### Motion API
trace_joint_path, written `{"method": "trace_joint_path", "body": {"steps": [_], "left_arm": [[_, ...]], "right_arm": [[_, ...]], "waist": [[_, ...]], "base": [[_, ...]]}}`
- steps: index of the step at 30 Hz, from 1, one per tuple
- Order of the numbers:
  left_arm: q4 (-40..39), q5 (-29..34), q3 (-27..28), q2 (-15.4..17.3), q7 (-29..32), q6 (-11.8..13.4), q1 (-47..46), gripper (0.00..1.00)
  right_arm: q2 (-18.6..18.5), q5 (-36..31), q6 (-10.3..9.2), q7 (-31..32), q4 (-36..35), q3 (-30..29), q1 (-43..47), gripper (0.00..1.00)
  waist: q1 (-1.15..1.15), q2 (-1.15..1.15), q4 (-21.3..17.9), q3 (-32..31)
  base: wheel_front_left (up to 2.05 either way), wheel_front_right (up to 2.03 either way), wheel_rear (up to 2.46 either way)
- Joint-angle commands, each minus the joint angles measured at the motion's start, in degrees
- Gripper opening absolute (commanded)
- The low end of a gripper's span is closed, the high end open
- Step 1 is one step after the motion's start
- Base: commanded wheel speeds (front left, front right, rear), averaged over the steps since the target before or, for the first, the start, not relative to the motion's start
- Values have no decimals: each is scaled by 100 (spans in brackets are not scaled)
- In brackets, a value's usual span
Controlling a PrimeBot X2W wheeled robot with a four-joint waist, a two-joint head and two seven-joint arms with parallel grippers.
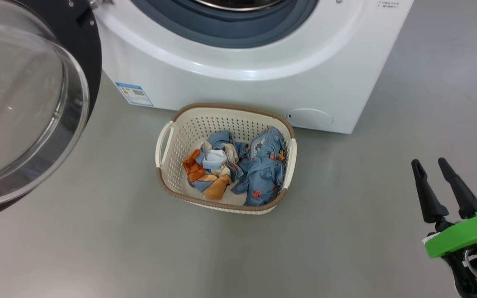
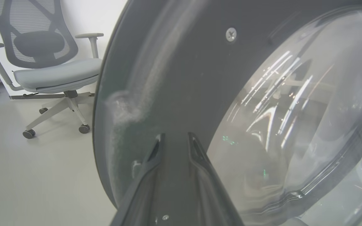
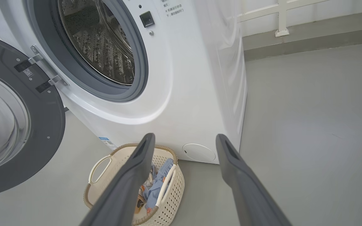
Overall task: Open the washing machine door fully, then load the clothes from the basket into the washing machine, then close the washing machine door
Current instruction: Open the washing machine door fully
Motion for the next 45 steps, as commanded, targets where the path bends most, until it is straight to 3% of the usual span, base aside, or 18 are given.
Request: {"method": "trace_joint_path", "body": {"steps": [1, 3, 4, 7, 9, 10, 19, 28, 36, 45], "left_arm": [[-271, -4, -13, 250, -29, -10, 260, 40], [-416, -150, -178, 172, -29, -12, 406, 51], [-416, -150, -178, 172, -29, -12, 406, 51], [-588, -314, -469, 143, -29, -13, 704, 80], [-716, -417, -607, 114, -29, -14, 890, 96], [-778, -487, -698, 99, -29, -14, 975, 100], [-1285, -1006, -1392, 63, -29, -15, 1837, 100], [-2212, -1197, -2100, -203, -29, -15, 2545, 100], [-2783, -1115, -2695, -373, -29, -15, 2759, 100], [-3095, -1197, -3191, -356, -29, -15, 2850, 100]], "right_arm": [[-18, -12, 8, -76, -83, 138, 191, 100], [11, -1, 8, -76, -67, 143, 244, 100], [11, -1, 8, -76, -67, 143, 244, 100], [49, 15, 8, -76, -52, 158, 317, 100], [68, 29, 8, -76, -51, 149, 358, 100], [80, 35, 8, -76, -53, 135, 384, 100], [217, 70, 8, -76, -38, 84, 665, 100], [290, 104, 8, -76, -100, 55, 743, 100], [353, 94, 8, -76, -109, 45, 751, 100], [383, 88, 8, -76, -149, 50, 700, 100]], "waist": [[0, 0, 32, -203], [0, 0, 53, -312], [0, 0, 53, -312], [0, 0, 76, -463], [0, 0, 88, -558], [0, 0, 97, -610], [0, 0, 121, -1014], [0, 0, -80, -1148], [0, 0, -486, -1179], [0, 0, -1003, -1115]], "base": [[0, 0, 0], [0, 0, 0], [0, 0, 0], [0, 0, 0], [0, 0, 0], [0, 0, 0], [0, 0, 0], [0, 0, 0], [0, 0, 0], [0, 0, 0]]}}
